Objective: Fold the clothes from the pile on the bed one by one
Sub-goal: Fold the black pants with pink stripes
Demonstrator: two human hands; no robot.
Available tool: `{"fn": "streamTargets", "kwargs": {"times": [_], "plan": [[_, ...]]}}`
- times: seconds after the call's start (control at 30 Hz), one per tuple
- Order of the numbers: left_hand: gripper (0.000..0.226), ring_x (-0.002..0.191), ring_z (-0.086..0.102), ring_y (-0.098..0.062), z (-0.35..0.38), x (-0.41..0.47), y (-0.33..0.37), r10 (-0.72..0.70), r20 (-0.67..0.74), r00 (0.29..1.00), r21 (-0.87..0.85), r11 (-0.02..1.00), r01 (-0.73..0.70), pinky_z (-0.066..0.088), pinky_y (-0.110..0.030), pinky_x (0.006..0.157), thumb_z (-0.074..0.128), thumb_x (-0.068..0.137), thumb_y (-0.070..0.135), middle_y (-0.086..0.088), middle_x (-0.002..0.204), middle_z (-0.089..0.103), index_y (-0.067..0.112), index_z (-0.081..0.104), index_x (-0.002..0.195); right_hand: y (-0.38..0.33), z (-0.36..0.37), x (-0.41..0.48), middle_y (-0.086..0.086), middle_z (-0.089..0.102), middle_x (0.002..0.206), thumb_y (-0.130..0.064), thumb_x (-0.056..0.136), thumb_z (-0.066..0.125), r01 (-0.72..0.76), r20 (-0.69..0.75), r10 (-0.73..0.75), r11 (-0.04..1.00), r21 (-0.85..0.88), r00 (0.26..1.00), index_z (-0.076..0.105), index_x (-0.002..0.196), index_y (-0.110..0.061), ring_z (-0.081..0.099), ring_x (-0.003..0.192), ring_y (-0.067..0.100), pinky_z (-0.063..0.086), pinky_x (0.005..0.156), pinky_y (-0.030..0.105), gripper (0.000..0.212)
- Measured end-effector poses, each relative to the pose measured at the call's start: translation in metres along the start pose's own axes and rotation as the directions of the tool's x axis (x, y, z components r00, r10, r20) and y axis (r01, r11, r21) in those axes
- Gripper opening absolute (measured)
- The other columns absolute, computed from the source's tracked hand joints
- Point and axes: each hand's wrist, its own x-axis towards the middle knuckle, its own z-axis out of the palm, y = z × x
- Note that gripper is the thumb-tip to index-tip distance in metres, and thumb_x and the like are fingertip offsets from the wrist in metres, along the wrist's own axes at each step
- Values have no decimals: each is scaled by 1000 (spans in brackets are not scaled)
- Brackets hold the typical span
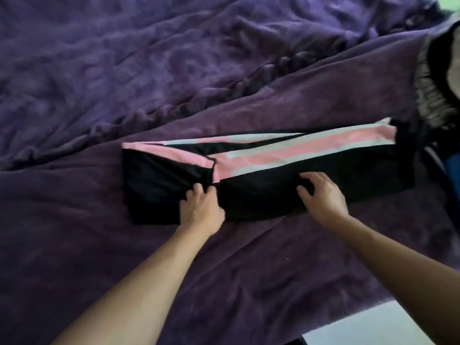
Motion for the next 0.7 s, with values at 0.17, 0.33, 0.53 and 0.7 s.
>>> {"fn": "streamTargets", "kwargs": {"times": [0.17, 0.33, 0.53, 0.7], "plan": [[42, 118, 44, -26, 9, 7, 77, 227, -179, 957, 2, 973, -231, 40, -39, 93, 54, 90, 31, -5, 132, 42, 24, 50, 132, 87, -78, 45, 9, 51, 133, -31, 89, 59, -211, -235, 208, 977, 9, 950, 54, 130, -17, 44, 122, 31, 42, 93, 43, 43], [59, 134, 30, -27, 47, 14, 145, 337, -8, 941, 7, 942, -337, 33, -44, 104, 51, 93, 36, -6, 151, 24, 32, 29, 147, 156, -105, 97, 16, 50, 136, -48, 84, 63, -416, -198, 433, 901, 122, 879, 40, 139, -12, 47, 124, 37, 41, 101, 50, 69], [65, 143, 15, -28, 73, 25, 144, 315, 7, 949, 137, 940, -313, 26, -45, 111, 45, 96, 38, -8, 159, 9, 28, 11, 152, 183, -94, 125, 7, 60, 126, -48, 69, 80, -454, 30, 504, 749, 483, 863, 51, 132, -14, 60, 111, 25, 50, 93, 38, 77], [61, 139, 23, -27, 61, 23, 141, 307, 18, 952, 111, 945, -307, 29, -42, 109, 47, 95, 35, -9, 155, 19, 24, 22, 150, 146, -126, 110, 7, 73, 95, -36, 66, 83, -391, 168, 391, 610, 689, 905, 68, 103, -17, 72, 80, 23, 60, 73, 40, 44]]}}
